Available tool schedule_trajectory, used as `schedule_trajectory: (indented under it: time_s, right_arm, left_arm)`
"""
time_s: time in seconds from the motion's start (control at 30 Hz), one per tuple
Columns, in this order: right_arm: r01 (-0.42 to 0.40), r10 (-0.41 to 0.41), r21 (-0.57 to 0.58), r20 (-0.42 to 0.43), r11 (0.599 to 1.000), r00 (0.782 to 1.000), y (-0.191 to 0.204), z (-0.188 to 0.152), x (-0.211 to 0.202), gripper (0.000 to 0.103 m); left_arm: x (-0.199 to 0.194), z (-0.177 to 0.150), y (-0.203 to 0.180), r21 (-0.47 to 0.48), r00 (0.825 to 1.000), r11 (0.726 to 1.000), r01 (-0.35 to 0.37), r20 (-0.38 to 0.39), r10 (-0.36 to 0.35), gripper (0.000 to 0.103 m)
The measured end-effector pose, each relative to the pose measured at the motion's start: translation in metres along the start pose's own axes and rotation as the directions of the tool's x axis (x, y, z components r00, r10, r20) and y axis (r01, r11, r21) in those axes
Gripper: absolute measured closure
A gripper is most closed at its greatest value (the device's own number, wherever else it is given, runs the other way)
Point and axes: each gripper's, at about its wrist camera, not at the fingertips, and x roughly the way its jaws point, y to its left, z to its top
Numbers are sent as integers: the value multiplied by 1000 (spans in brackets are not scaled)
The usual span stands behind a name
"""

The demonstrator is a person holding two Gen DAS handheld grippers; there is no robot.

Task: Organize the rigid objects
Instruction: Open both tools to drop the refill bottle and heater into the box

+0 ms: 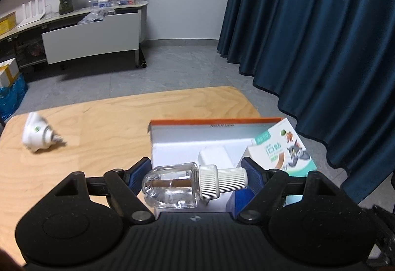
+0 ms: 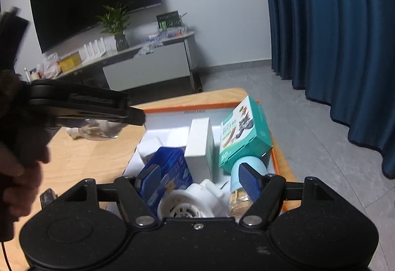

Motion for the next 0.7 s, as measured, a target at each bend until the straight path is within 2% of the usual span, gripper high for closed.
schedule_trajectory:
  time_s: [0.2, 0.33, 0.37, 0.4, 0.43, 0.53, 0.7]
  right_arm:
    - [-20, 19, 55, 25, 998, 1000, -8, 4, -1, 19]
    - [-37, 36, 40, 26, 999, 999, -6, 4, 1, 19]
    - [-38, 37, 37, 27, 999, 999, -5, 4, 1, 19]
    - [-38, 37, 35, 30, 999, 999, -5, 4, 0, 19]
    - [-40, 39, 35, 33, 999, 999, -4, 5, 0, 19]
    - [-48, 46, 41, 42, 998, 998, -4, 5, -1, 19]
    - [-61, 60, 26, 51, 998, 997, -1, 4, -2, 19]
  left_arm:
    - [30, 21, -5, -4, 1000, 1000, 21, -8, -21, 22]
    - [45, 36, -11, -21, 997, 997, 77, 5, -77, 23]
    - [47, 39, -13, -17, 996, 996, 84, 6, -84, 21]
    - [49, 42, -15, -11, 996, 996, 88, 4, -88, 14]
    - [48, 43, -17, -9, 996, 996, 88, 10, -87, 10]
    - [41, 43, -16, -5, 995, 996, 92, 25, -92, 10]
    - [18, 34, 0, -37, 998, 998, 54, 33, -53, 9]
